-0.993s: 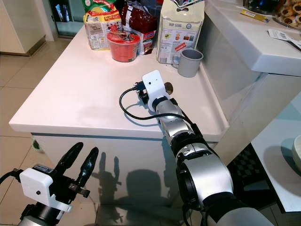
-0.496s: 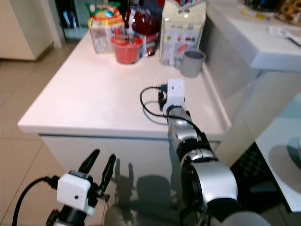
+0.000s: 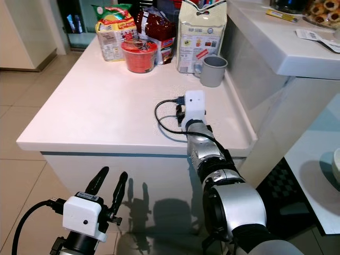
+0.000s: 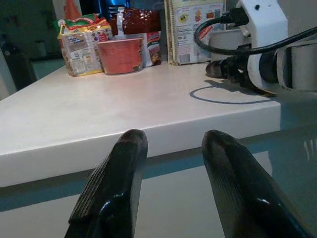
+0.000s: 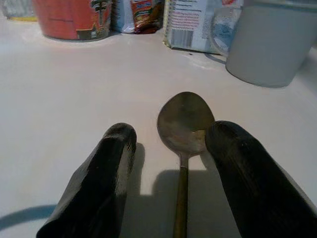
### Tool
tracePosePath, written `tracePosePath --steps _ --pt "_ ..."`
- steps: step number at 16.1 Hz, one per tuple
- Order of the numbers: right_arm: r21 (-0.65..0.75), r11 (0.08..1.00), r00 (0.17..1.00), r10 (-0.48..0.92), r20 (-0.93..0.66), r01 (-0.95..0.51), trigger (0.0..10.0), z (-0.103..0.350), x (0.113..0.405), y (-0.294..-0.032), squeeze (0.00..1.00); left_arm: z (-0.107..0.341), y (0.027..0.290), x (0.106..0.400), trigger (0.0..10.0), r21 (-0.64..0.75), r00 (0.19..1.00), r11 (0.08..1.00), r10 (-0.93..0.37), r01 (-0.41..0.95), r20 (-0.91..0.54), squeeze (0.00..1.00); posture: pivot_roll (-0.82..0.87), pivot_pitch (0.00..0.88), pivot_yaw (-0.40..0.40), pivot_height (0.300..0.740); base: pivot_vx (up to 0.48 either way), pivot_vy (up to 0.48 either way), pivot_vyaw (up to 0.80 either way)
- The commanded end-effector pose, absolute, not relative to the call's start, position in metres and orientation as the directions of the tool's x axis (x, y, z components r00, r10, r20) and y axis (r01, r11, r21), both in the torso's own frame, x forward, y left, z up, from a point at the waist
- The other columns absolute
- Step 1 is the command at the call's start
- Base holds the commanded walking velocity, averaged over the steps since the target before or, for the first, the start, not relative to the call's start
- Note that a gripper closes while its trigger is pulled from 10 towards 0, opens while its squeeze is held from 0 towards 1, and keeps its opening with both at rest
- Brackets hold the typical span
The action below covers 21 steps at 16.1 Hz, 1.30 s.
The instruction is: Setting the table
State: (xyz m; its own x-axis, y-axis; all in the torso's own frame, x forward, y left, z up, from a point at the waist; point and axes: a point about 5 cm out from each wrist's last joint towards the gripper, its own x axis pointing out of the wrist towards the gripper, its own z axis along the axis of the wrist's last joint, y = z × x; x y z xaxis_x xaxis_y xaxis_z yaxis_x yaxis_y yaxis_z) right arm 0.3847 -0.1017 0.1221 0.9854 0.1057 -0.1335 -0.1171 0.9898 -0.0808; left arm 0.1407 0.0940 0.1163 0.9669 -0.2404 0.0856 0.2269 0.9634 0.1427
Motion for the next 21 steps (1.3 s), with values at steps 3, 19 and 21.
tracePosePath --steps 3,19,21 --pt "-0.114 0.985 0.988 0.117 -0.1 -0.128 10.0 0.127 0.386 -0.098 0.0 0.119 0.064 0.134 10.0 0.088 0.943 0.948 -0.315 0.306 0.108 0.0 0.25 0.0 -0.022 0.74 0.0 0.0 0.0" --pt "-0.124 0.985 0.992 0.115 -0.056 -0.121 10.0 0.139 0.39 -0.096 0.0 0.117 0.067 0.133 10.0 0.097 0.947 0.951 -0.304 0.295 0.103 0.0 0.25 0.0 -0.027 0.74 0.0 0.0 0.0" --pt "-0.129 0.985 0.993 0.114 -0.013 -0.115 10.0 0.147 0.392 -0.096 0.0 0.117 0.067 0.133 10.0 0.1 0.946 0.95 -0.306 0.297 0.103 0.0 0.25 0.0 -0.026 0.74 0.0 0.0 0.0"
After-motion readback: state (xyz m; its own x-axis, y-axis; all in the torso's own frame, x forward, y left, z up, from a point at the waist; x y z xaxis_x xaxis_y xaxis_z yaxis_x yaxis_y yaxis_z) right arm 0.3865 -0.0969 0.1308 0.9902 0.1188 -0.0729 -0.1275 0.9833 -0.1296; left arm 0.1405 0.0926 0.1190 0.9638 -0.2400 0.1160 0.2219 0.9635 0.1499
